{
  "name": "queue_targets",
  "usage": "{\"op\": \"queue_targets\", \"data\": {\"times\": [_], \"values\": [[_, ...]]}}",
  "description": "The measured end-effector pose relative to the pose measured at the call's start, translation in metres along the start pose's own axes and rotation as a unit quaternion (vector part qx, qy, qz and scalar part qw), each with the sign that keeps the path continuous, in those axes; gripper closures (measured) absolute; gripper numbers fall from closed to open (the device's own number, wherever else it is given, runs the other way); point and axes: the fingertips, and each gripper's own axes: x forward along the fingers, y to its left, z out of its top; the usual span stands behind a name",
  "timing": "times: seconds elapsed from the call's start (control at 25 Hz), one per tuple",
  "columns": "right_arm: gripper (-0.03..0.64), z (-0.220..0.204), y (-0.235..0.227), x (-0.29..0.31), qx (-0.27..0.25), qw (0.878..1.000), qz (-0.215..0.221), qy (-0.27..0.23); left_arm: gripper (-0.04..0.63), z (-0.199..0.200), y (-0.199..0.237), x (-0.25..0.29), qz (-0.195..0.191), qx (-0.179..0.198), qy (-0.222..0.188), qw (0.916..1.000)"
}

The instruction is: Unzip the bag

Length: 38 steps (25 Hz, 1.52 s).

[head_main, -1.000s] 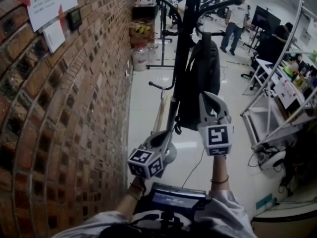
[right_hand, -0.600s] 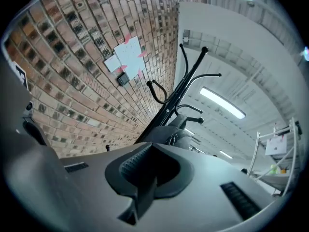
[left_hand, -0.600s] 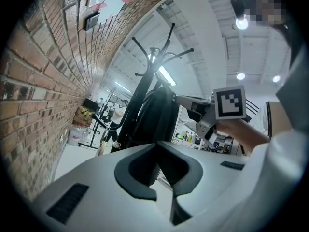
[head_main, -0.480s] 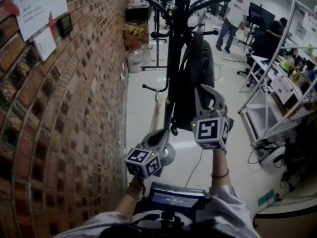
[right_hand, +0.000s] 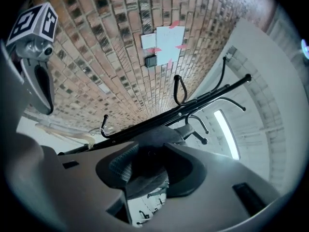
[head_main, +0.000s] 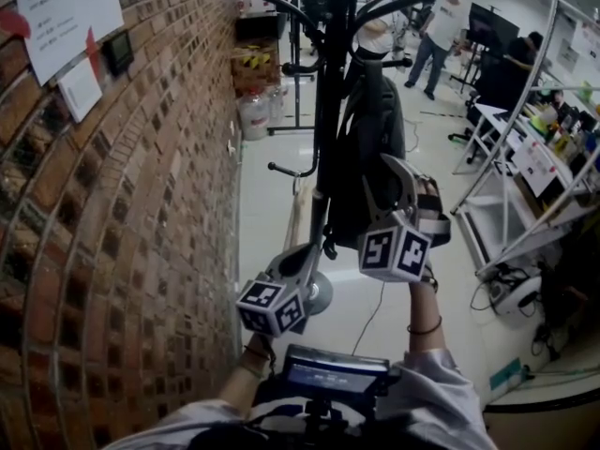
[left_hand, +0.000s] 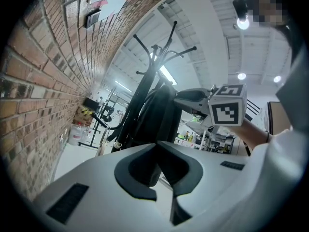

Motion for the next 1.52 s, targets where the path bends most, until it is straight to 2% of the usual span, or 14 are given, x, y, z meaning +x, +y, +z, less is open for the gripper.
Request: {"op": "queue_targets", "data": {"times": [0.2,0.24,0.44,0.64,0.88,1.0,1.52], "values": [[0.462,0.002,-0.009,0.001,0.028,0.999,0.003,-0.021,0.589,0.0,0.002,0.004,-0.001,-0.005,-0.003,1.0],[0.48,0.002,-0.011,0.001,0.029,0.999,0.001,-0.024,0.589,0.0,0.002,0.004,0.001,-0.006,-0.001,1.0],[0.485,0.002,-0.014,0.001,0.031,0.999,0.002,-0.03,0.589,0.001,-0.001,0.006,0.0,-0.008,0.002,1.0],[0.542,0.004,-0.012,-0.007,0.068,0.996,0.013,-0.053,0.589,0.002,-0.003,0.006,-0.001,-0.009,0.003,0.9999],[0.604,-0.002,-0.029,-0.018,0.086,0.994,-0.021,-0.066,0.589,-0.001,-0.004,0.007,-0.001,-0.011,-0.001,0.9999],[0.604,-0.004,-0.036,-0.015,0.103,0.992,-0.018,-0.066,0.589,-0.001,-0.006,0.007,0.003,-0.01,0.006,0.9999],[0.597,-0.006,-0.038,-0.01,0.113,0.991,0.022,-0.065,0.589,-0.002,0.002,0.014,0.005,-0.016,0.002,0.9999]]}}
